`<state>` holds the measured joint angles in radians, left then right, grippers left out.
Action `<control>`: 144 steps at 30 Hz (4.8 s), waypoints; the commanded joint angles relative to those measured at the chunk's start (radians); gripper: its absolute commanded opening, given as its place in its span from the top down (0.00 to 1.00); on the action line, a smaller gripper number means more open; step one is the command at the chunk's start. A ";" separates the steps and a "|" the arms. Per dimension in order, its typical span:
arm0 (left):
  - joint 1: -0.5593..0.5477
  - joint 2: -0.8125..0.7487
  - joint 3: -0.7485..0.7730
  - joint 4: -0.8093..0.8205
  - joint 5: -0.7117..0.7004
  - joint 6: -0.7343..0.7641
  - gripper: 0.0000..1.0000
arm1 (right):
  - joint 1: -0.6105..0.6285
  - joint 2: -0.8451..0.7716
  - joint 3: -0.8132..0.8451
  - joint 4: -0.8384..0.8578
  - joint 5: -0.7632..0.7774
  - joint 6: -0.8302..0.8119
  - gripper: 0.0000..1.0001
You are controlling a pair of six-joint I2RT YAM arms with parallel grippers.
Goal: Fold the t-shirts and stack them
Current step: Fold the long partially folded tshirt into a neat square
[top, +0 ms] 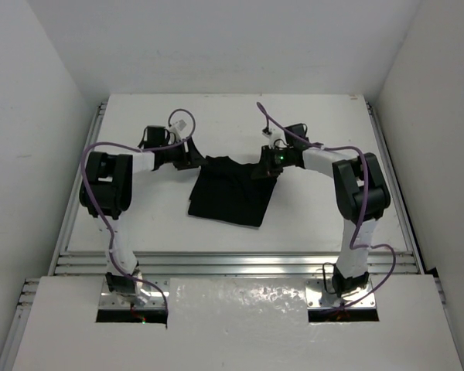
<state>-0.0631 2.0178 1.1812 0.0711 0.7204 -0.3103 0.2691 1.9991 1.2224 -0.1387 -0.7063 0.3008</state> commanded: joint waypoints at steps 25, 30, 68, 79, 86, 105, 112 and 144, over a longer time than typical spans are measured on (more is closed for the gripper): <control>-0.012 0.075 0.061 0.121 0.145 0.050 0.57 | 0.002 -0.206 -0.093 0.106 -0.107 0.130 1.00; -0.012 0.067 0.078 0.121 0.125 0.030 0.81 | 0.004 -0.217 -0.116 0.117 -0.105 0.132 1.00; -0.138 0.114 0.405 -0.310 0.002 -0.122 1.00 | -0.074 -0.378 -0.259 0.148 0.050 0.259 1.00; -0.138 0.297 0.618 -0.278 0.102 -0.164 1.00 | -0.103 -0.313 -0.274 0.151 0.111 0.210 1.00; -0.126 0.230 0.545 -0.231 0.022 -0.204 1.00 | -0.153 -0.258 -0.207 0.142 0.107 0.175 1.00; -0.106 0.305 0.612 -0.171 -0.050 -0.296 1.00 | -0.162 0.081 0.063 0.011 0.248 0.106 0.96; -0.106 0.236 0.561 -0.223 -0.229 -0.297 0.78 | -0.163 0.060 0.190 -0.033 0.281 0.162 0.51; -0.213 0.352 0.515 -0.322 -0.639 -0.239 1.00 | -0.148 0.446 0.342 0.040 -0.024 0.387 1.00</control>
<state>-0.2977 2.3093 1.6871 -0.1753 0.2150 -0.5327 0.1257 2.3676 1.4765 0.0608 -0.8280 0.7261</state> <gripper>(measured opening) 0.002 0.002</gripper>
